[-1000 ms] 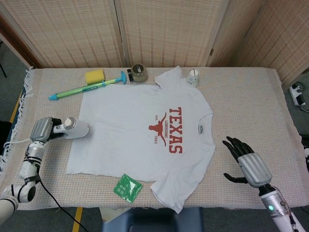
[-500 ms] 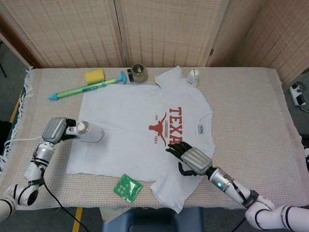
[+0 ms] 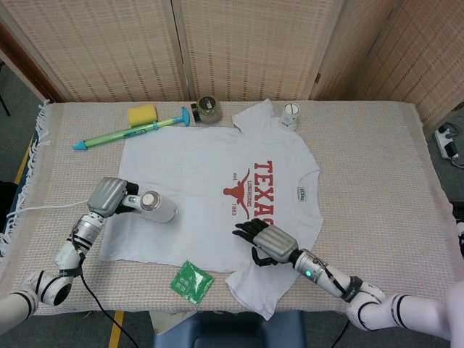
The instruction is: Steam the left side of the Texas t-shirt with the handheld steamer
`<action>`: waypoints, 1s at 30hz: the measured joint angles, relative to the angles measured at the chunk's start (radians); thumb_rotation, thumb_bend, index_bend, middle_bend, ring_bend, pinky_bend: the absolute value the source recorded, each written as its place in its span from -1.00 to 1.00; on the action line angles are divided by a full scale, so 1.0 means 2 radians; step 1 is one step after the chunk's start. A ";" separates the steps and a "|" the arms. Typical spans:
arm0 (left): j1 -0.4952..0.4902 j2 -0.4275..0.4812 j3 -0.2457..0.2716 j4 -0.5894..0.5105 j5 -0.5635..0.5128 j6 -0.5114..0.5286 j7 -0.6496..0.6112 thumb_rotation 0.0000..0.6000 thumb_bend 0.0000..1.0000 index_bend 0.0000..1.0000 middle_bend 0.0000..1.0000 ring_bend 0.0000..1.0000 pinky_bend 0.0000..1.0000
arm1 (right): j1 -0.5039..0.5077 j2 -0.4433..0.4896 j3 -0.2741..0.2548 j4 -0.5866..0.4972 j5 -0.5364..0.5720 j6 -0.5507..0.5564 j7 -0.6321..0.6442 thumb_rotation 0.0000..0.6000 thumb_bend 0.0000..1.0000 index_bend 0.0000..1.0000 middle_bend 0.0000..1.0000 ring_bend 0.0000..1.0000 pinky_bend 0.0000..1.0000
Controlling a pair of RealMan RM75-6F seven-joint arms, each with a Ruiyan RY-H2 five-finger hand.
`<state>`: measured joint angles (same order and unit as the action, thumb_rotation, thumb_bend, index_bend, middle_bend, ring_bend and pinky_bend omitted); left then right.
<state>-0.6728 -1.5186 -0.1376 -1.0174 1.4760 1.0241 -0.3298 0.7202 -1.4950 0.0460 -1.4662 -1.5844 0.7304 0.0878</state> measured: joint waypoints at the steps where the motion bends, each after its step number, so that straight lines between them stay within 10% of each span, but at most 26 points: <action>1: -0.003 -0.003 0.000 0.000 0.002 0.001 0.006 1.00 0.11 0.64 1.00 0.65 0.35 | 0.000 -0.003 -0.003 0.003 0.000 0.001 0.000 -0.36 0.73 -1.00 -1.00 -1.00 -1.00; 30: -0.024 -0.074 0.004 0.115 -0.057 -0.066 0.130 1.00 0.11 0.65 1.00 0.66 0.35 | -0.007 -0.033 -0.053 0.058 -0.004 0.038 0.030 -0.35 0.73 -1.00 -1.00 -1.00 -1.00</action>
<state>-0.7213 -1.6662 -0.1287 -0.7869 1.3619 0.8921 -0.0705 0.7067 -1.5613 -0.0593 -1.3507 -1.5933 0.8068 0.1470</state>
